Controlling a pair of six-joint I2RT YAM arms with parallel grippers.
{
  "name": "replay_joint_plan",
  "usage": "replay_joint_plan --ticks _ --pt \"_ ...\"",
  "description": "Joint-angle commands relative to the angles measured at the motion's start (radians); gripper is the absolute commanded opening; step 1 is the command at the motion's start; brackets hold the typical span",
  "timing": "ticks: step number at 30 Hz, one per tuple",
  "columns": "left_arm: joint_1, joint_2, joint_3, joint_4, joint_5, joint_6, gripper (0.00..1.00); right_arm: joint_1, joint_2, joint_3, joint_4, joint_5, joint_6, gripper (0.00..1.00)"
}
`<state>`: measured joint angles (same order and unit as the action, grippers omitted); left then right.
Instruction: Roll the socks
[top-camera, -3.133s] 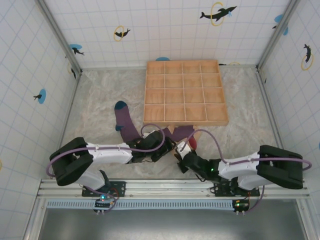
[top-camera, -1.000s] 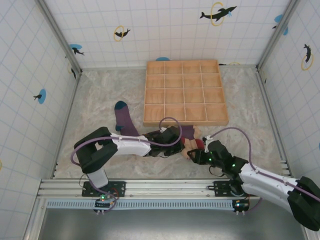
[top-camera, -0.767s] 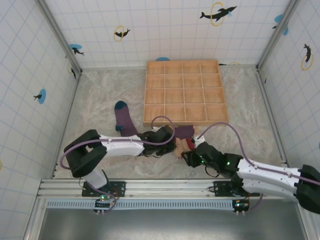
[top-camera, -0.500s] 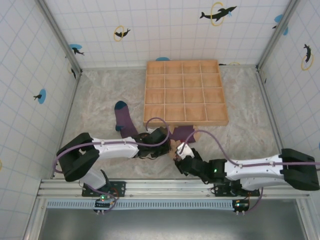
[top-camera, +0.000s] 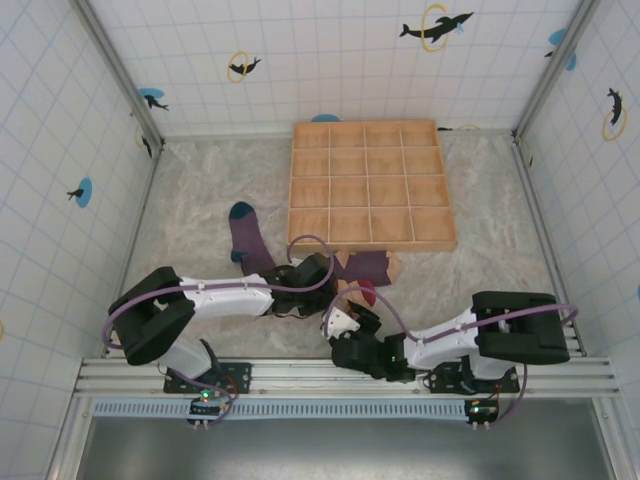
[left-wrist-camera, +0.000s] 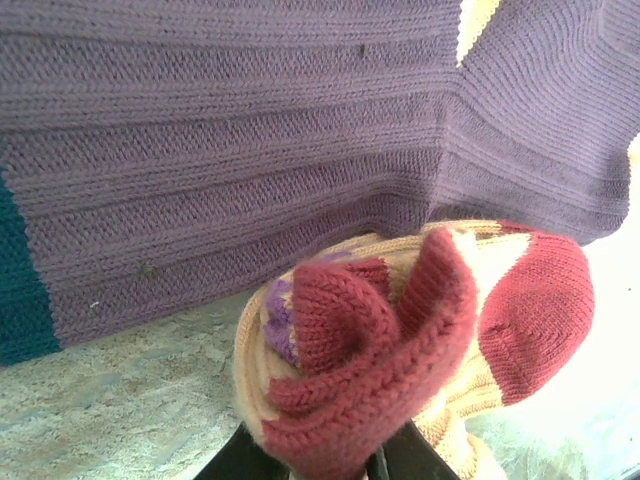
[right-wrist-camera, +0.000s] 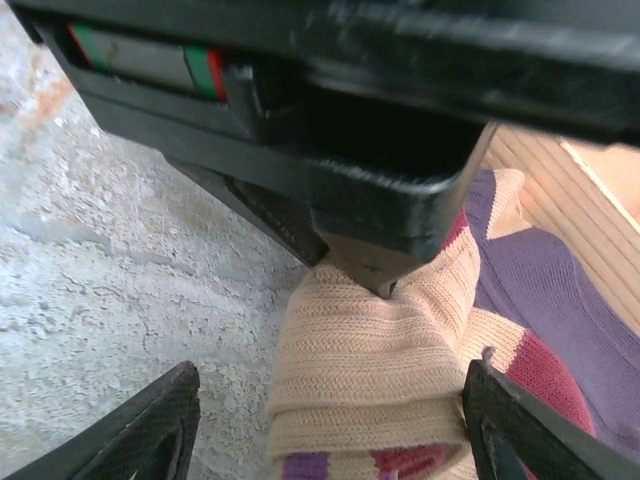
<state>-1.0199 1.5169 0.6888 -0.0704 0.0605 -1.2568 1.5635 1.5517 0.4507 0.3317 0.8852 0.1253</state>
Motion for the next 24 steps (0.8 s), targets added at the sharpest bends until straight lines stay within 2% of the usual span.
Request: replay_joint_plan --ticks 1,3,4,5,7,9,11,12,13,14,18,20,24 --pt "0.004 -0.014 -0.023 -0.046 0.019 -0.014 0.00 -0.007 0.041 0.022 0.067 0.049 -0.012 0.69" --pt "0.005 -0.013 -0.025 -0.039 0.016 -0.014 0.00 -0.021 0.058 0.017 0.046 0.044 0.018 0.64" --pt "0.005 -0.012 -0.028 -0.035 0.017 -0.015 0.00 -0.030 0.063 0.009 0.039 0.029 0.035 0.58" --pt "0.006 -0.010 -0.032 -0.028 0.018 -0.015 0.00 -0.038 0.061 -0.002 0.036 0.013 0.052 0.51" --pt "0.005 -0.009 -0.041 -0.015 0.025 -0.020 0.00 -0.056 0.051 -0.018 0.023 -0.021 0.079 0.29" --pt "0.005 -0.013 -0.046 -0.007 0.023 -0.025 0.00 -0.065 0.036 -0.026 0.000 -0.037 0.095 0.13" --pt "0.005 -0.020 -0.049 0.016 0.027 -0.027 0.00 -0.081 0.017 -0.039 -0.028 -0.083 0.109 0.01" --pt "0.005 -0.021 -0.051 0.026 0.034 -0.028 0.03 -0.090 0.008 -0.048 -0.041 -0.114 0.119 0.00" --pt "0.008 -0.023 -0.051 0.038 0.045 -0.029 0.09 -0.100 -0.002 -0.061 -0.048 -0.146 0.130 0.00" --pt "0.008 -0.024 -0.049 0.045 0.052 -0.029 0.20 -0.108 -0.017 -0.080 -0.049 -0.173 0.134 0.00" --pt "0.008 -0.042 -0.050 0.067 0.039 -0.028 0.72 -0.144 -0.082 -0.148 -0.041 -0.291 0.157 0.00" --pt "0.009 -0.058 -0.060 0.084 0.031 -0.028 0.81 -0.166 -0.118 -0.181 -0.028 -0.345 0.172 0.00" --pt "0.009 -0.090 -0.072 0.122 0.008 -0.020 0.86 -0.244 -0.218 -0.271 0.033 -0.497 0.216 0.00"
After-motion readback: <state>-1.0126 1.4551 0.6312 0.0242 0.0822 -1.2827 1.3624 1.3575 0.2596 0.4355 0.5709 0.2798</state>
